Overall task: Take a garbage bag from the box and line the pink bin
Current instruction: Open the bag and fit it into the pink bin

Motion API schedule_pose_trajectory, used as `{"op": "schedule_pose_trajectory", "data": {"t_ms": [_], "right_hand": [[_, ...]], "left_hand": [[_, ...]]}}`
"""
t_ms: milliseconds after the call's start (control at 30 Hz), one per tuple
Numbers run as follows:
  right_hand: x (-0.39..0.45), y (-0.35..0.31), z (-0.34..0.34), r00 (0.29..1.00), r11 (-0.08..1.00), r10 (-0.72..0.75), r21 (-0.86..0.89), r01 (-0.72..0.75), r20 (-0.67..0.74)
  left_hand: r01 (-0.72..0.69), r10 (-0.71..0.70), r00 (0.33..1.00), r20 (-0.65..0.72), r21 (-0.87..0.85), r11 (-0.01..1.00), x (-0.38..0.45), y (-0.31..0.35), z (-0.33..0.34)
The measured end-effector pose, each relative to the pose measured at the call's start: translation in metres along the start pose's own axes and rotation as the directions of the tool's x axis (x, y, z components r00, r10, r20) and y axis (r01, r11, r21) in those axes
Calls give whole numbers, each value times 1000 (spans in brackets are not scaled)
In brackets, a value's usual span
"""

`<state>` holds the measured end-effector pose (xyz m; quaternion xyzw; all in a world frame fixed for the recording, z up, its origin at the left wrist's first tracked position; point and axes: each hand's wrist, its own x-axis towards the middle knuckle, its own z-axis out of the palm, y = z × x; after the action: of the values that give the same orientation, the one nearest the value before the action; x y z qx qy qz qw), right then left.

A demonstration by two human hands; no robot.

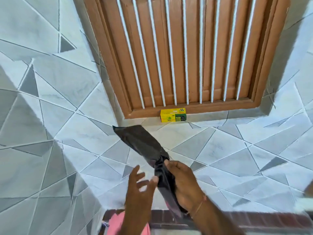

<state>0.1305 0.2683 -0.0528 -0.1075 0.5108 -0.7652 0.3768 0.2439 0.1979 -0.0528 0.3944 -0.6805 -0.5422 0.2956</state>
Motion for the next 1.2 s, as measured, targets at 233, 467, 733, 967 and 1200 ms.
{"op": "schedule_pose_trajectory", "data": {"t_ms": [233, 467, 733, 967, 1200], "right_hand": [[-67, 24, 41, 994, 999, -32, 13, 30, 102], [-161, 97, 95, 982, 792, -186, -586, 172, 36], [-211, 110, 115, 995, 881, -97, -465, 82, -8], [-215, 96, 132, 973, 981, 157, 90, -173, 167], [-206, 71, 126, 997, 991, 58, -121, -53, 42]], "left_hand": [[31, -33, 999, -28, -63, 998, -47, -10, -52], [11, -14, 995, -98, -34, 999, -80, -33, -136], [76, -84, 995, -59, -119, 990, -104, -53, -188], [35, -69, 982, -174, -189, 981, -107, -40, -213], [161, -251, 954, -164, -423, 891, -109, -28, -213]]}}
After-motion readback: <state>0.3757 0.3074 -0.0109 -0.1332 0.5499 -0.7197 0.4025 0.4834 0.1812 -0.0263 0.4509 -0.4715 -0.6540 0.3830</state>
